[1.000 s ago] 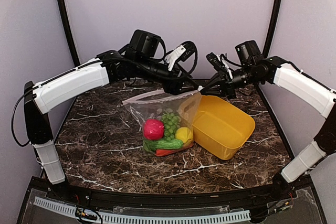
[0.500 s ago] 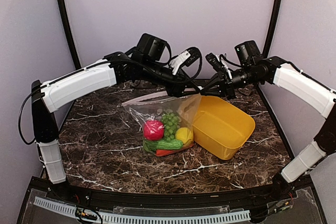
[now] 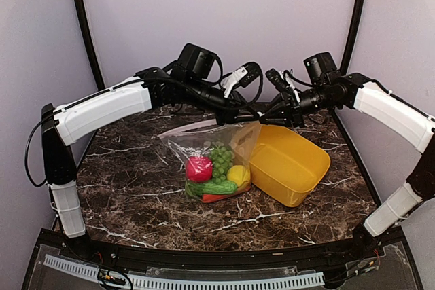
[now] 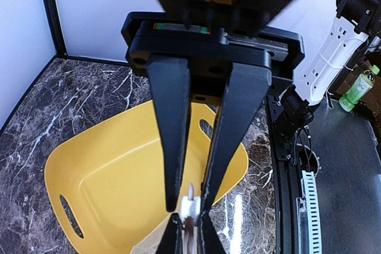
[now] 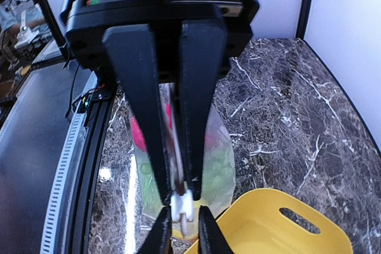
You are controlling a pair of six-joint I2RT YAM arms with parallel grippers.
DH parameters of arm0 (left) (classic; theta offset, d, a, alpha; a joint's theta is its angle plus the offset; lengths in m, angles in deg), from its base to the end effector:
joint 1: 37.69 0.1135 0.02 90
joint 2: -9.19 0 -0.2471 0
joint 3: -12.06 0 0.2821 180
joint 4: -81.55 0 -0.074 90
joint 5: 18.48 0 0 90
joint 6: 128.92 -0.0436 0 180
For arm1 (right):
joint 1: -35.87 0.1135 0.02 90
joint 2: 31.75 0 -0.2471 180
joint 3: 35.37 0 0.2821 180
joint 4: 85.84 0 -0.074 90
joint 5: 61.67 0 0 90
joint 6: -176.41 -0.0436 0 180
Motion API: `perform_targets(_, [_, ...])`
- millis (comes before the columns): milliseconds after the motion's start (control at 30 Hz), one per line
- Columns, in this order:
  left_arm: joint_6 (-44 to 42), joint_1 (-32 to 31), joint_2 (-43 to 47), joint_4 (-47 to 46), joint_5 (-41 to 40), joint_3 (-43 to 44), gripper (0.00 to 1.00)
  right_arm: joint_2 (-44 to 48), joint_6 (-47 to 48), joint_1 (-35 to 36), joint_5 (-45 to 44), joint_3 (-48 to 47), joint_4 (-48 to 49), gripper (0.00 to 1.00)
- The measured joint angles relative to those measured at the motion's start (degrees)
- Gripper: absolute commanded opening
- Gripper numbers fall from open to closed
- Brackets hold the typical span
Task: Place the food in the zip-top bag and seal the zipper
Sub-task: Pass from the right arm to the left, then hold the zipper food storage bag at the center of the board.
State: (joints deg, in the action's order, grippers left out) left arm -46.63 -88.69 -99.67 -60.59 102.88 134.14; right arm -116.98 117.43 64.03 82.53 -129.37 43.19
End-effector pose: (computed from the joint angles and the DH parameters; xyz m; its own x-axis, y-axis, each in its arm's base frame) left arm 0.2817 -0.3839 0.3655 -0.1310 0.3439 -0.9298 0.9878 0.1248 -0.0931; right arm 0.2936 0.1973 0.3359 -0.0923 -0.3913 -0.9156 -0.9957 0.0356 0.0851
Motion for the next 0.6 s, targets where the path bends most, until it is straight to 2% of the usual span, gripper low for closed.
perform_targets(67, [-0.1,0.0,0.0,0.0,0.5,0.0,0.01,0.0,-0.2,0.0,-0.3,0.0,0.2,0.29])
perform_targets(300, [-0.2,0.0,0.0,0.2,1.3,0.0,0.01,0.0,-0.3,0.0,-1.6,0.9,1.0,0.3])
perform_targets(367, [-0.2,0.0,0.0,0.3,1.2,0.0,0.01,0.0,-0.3,0.0,-1.7,1.0,1.0,0.27])
perform_targets(533, [-0.5,0.0,0.0,0.3,0.8,0.0,0.01,0.1,-0.3,0.2,-1.5,1.4,1.0,0.06])
perform_targets(600, [-0.5,0.0,0.0,0.3,0.7,0.0,0.01,0.2,0.0,0.2,-1.5,1.6,1.0,0.03])
